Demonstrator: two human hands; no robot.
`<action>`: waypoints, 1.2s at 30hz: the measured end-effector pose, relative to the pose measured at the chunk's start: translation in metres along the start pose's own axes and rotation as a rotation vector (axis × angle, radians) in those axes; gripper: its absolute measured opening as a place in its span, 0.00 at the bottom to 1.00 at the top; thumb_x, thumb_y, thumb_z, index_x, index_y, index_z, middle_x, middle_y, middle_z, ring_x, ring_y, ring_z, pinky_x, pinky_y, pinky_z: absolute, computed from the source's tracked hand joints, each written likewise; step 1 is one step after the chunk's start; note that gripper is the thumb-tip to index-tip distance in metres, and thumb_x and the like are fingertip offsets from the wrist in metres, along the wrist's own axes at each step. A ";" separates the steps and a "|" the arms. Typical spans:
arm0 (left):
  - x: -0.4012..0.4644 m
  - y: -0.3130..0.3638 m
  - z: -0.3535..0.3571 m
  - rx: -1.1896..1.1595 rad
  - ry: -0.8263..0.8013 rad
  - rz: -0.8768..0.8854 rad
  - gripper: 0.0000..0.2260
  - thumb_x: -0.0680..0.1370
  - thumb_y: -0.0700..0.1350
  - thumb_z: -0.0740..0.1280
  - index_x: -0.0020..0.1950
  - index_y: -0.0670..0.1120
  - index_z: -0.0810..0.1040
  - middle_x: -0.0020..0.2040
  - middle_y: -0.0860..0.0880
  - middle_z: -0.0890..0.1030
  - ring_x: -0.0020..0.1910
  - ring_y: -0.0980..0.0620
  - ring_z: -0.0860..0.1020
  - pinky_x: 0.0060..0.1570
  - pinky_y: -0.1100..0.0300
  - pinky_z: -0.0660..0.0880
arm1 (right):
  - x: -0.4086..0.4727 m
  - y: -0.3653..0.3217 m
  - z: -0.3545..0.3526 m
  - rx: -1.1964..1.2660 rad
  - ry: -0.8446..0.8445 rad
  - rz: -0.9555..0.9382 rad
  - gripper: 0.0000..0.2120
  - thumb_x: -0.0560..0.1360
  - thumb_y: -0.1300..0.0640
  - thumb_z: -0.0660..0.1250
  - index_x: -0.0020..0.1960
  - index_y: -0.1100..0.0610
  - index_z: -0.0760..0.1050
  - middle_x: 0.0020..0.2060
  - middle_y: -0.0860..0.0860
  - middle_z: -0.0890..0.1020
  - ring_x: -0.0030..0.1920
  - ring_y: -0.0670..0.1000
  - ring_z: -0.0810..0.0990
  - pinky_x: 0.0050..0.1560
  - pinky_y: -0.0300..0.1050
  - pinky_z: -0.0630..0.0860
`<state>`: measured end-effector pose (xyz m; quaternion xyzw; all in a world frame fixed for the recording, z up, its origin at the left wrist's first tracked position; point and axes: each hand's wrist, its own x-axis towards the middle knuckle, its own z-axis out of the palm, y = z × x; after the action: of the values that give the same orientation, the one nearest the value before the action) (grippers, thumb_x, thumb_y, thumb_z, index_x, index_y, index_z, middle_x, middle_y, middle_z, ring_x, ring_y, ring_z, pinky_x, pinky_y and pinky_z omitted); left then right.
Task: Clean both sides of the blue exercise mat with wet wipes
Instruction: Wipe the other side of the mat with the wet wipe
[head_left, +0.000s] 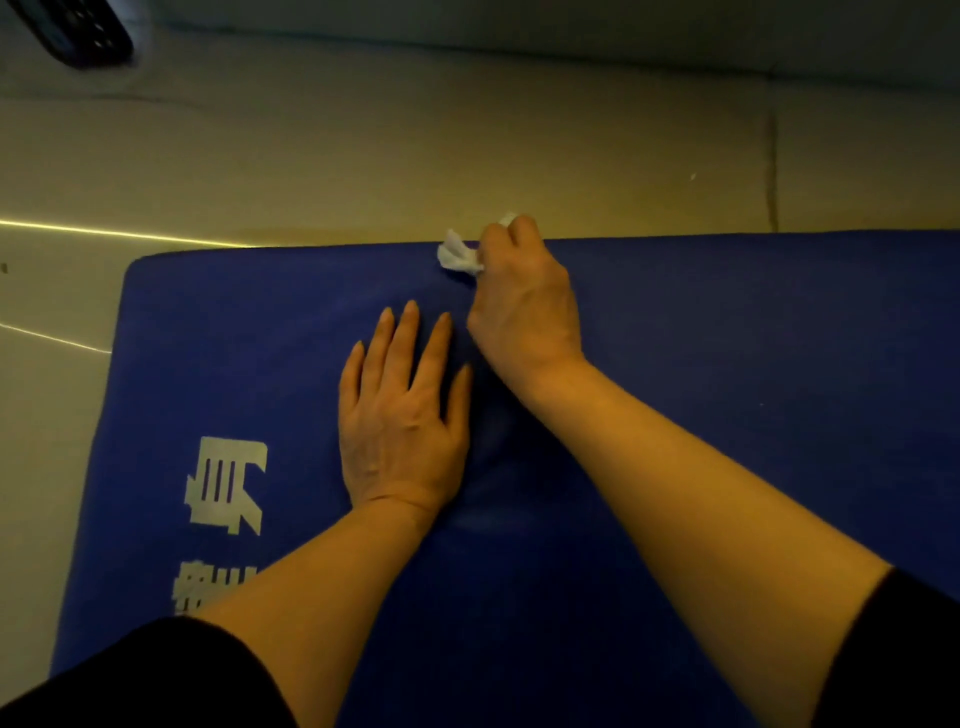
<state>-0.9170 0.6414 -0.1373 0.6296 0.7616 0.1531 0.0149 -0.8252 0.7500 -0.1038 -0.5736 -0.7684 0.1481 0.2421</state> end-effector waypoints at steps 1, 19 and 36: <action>-0.001 0.000 0.000 0.000 0.003 0.002 0.22 0.81 0.55 0.54 0.73 0.49 0.68 0.74 0.45 0.67 0.75 0.46 0.62 0.73 0.49 0.57 | 0.002 0.014 -0.009 -0.028 0.042 0.041 0.05 0.69 0.66 0.66 0.45 0.63 0.74 0.48 0.61 0.75 0.39 0.63 0.76 0.33 0.47 0.65; -0.001 0.000 0.001 0.027 0.007 0.003 0.24 0.81 0.57 0.53 0.74 0.49 0.67 0.74 0.45 0.67 0.75 0.46 0.61 0.73 0.48 0.57 | -0.013 0.071 -0.054 -0.114 0.130 0.350 0.08 0.73 0.66 0.61 0.53 0.63 0.72 0.55 0.58 0.74 0.47 0.60 0.75 0.37 0.38 0.58; 0.000 0.001 0.000 0.017 -0.016 -0.007 0.24 0.81 0.58 0.51 0.74 0.50 0.66 0.75 0.46 0.66 0.76 0.46 0.61 0.74 0.48 0.56 | -0.044 0.061 -0.052 -0.106 0.074 0.264 0.07 0.72 0.68 0.60 0.50 0.63 0.71 0.55 0.63 0.73 0.43 0.63 0.75 0.38 0.45 0.63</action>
<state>-0.9160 0.6419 -0.1369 0.6283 0.7648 0.1415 0.0160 -0.7379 0.7235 -0.0998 -0.6868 -0.6834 0.1166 0.2183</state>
